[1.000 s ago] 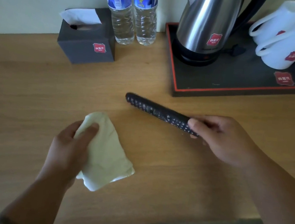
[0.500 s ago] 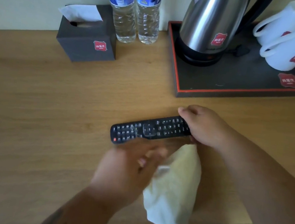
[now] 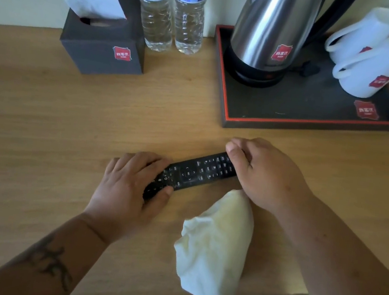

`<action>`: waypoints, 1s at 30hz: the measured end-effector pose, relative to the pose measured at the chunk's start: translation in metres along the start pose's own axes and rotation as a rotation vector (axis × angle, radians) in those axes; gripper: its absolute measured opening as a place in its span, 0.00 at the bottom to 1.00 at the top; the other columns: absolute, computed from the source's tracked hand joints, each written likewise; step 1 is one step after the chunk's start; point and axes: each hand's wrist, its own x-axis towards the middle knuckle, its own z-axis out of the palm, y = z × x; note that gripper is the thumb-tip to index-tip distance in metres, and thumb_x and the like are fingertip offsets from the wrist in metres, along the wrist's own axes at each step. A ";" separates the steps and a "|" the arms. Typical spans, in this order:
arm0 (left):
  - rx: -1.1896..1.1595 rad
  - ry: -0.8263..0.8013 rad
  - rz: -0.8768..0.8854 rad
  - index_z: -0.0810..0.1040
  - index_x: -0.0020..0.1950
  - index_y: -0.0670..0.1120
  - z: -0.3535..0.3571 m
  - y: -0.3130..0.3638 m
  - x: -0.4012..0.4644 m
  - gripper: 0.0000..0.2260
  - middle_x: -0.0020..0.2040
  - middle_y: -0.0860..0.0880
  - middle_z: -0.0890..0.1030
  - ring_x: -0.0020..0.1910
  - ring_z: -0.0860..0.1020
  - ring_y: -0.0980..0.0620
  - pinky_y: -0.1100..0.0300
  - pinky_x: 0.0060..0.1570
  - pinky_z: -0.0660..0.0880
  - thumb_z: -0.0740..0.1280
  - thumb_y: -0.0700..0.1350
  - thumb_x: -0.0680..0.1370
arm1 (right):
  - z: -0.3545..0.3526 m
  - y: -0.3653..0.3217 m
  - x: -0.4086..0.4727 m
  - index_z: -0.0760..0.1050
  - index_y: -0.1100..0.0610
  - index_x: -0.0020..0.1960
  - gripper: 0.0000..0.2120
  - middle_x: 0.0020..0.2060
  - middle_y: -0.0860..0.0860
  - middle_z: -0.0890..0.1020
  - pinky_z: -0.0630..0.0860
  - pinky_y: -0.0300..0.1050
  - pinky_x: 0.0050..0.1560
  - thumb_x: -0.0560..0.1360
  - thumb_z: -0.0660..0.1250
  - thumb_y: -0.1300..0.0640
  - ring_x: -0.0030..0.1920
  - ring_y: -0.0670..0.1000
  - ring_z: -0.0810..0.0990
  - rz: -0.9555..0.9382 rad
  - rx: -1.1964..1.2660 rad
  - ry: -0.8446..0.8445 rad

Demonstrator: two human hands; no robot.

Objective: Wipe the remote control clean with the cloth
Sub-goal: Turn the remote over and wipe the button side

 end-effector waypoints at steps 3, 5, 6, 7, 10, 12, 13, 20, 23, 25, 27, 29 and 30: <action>0.048 -0.035 -0.026 0.74 0.70 0.50 0.006 0.002 0.005 0.34 0.61 0.54 0.76 0.61 0.71 0.50 0.54 0.64 0.62 0.64 0.69 0.70 | -0.010 0.005 -0.020 0.73 0.42 0.60 0.25 0.54 0.45 0.78 0.72 0.46 0.46 0.77 0.45 0.32 0.51 0.50 0.79 0.104 0.033 0.074; 0.069 -0.048 -0.016 0.75 0.69 0.50 0.011 0.005 0.013 0.35 0.60 0.53 0.76 0.60 0.72 0.49 0.52 0.64 0.64 0.64 0.71 0.70 | -0.014 0.001 -0.047 0.70 0.43 0.60 0.33 0.46 0.42 0.79 0.74 0.47 0.43 0.71 0.43 0.23 0.46 0.48 0.79 0.196 0.043 0.077; 0.076 -0.047 -0.006 0.75 0.68 0.50 0.013 0.006 0.016 0.34 0.59 0.53 0.77 0.59 0.72 0.49 0.51 0.63 0.65 0.63 0.71 0.71 | -0.013 -0.007 -0.063 0.67 0.43 0.60 0.38 0.44 0.42 0.79 0.75 0.47 0.43 0.67 0.41 0.19 0.45 0.48 0.79 0.225 0.009 0.033; 0.074 -0.041 0.000 0.76 0.67 0.51 0.014 0.007 0.019 0.32 0.58 0.53 0.77 0.58 0.73 0.48 0.51 0.63 0.66 0.63 0.69 0.72 | -0.009 -0.016 -0.077 0.65 0.44 0.59 0.41 0.44 0.42 0.78 0.76 0.47 0.42 0.63 0.41 0.16 0.44 0.48 0.80 0.230 -0.037 -0.019; 0.075 -0.025 0.008 0.77 0.66 0.51 0.016 0.008 0.023 0.28 0.57 0.52 0.77 0.57 0.72 0.48 0.52 0.62 0.66 0.64 0.66 0.73 | 0.010 -0.032 -0.092 0.62 0.45 0.57 0.39 0.46 0.42 0.75 0.73 0.43 0.41 0.60 0.51 0.16 0.45 0.47 0.79 0.187 -0.119 -0.082; 0.089 -0.029 0.010 0.77 0.65 0.51 0.015 0.008 0.022 0.28 0.56 0.52 0.78 0.57 0.72 0.48 0.52 0.61 0.66 0.64 0.66 0.73 | 0.018 -0.033 -0.089 0.64 0.43 0.59 0.28 0.47 0.40 0.73 0.71 0.38 0.42 0.67 0.62 0.28 0.45 0.43 0.77 0.106 -0.086 -0.087; 0.089 -0.035 0.007 0.77 0.65 0.51 0.015 0.008 0.023 0.28 0.56 0.52 0.78 0.57 0.73 0.48 0.51 0.61 0.67 0.63 0.67 0.73 | 0.017 -0.030 -0.085 0.66 0.41 0.58 0.21 0.46 0.40 0.73 0.70 0.35 0.41 0.70 0.65 0.36 0.45 0.42 0.76 0.099 -0.021 -0.094; 0.096 -0.079 0.012 0.78 0.63 0.51 0.014 0.008 0.025 0.31 0.54 0.52 0.78 0.55 0.73 0.48 0.48 0.59 0.71 0.59 0.72 0.73 | -0.012 -0.011 -0.044 0.73 0.39 0.53 0.12 0.52 0.39 0.70 0.69 0.35 0.43 0.71 0.66 0.50 0.50 0.42 0.72 0.022 0.049 0.184; 0.095 -0.059 0.008 0.79 0.63 0.50 0.016 0.007 0.024 0.30 0.54 0.51 0.78 0.54 0.74 0.47 0.49 0.58 0.70 0.61 0.71 0.73 | 0.005 -0.018 -0.018 0.75 0.44 0.65 0.22 0.59 0.46 0.71 0.74 0.45 0.48 0.70 0.65 0.49 0.55 0.52 0.69 -0.017 -0.167 0.118; 0.085 -0.045 0.002 0.79 0.63 0.49 0.017 0.007 0.024 0.30 0.54 0.51 0.77 0.55 0.73 0.47 0.50 0.58 0.70 0.62 0.70 0.72 | 0.012 -0.019 -0.015 0.76 0.46 0.63 0.21 0.58 0.46 0.72 0.74 0.45 0.44 0.71 0.64 0.48 0.51 0.51 0.68 -0.029 -0.194 0.080; 0.078 -0.044 0.004 0.79 0.63 0.49 0.018 0.006 0.024 0.30 0.55 0.50 0.77 0.55 0.73 0.46 0.49 0.59 0.70 0.63 0.69 0.73 | 0.013 -0.015 -0.024 0.75 0.47 0.64 0.21 0.58 0.45 0.72 0.70 0.41 0.40 0.71 0.64 0.48 0.49 0.49 0.67 -0.026 -0.196 0.070; 0.067 -0.043 0.006 0.79 0.63 0.48 0.018 0.006 0.023 0.30 0.55 0.50 0.77 0.55 0.73 0.46 0.49 0.59 0.70 0.63 0.69 0.73 | 0.013 -0.009 -0.040 0.74 0.48 0.66 0.24 0.58 0.46 0.73 0.68 0.38 0.37 0.71 0.66 0.48 0.49 0.49 0.71 -0.029 -0.220 0.057; 0.064 -0.039 0.006 0.79 0.63 0.48 0.018 0.006 0.023 0.30 0.54 0.50 0.77 0.55 0.73 0.46 0.49 0.58 0.70 0.63 0.69 0.73 | 0.013 -0.007 -0.048 0.74 0.49 0.67 0.25 0.58 0.46 0.73 0.67 0.37 0.36 0.70 0.67 0.48 0.49 0.49 0.72 -0.028 -0.226 0.041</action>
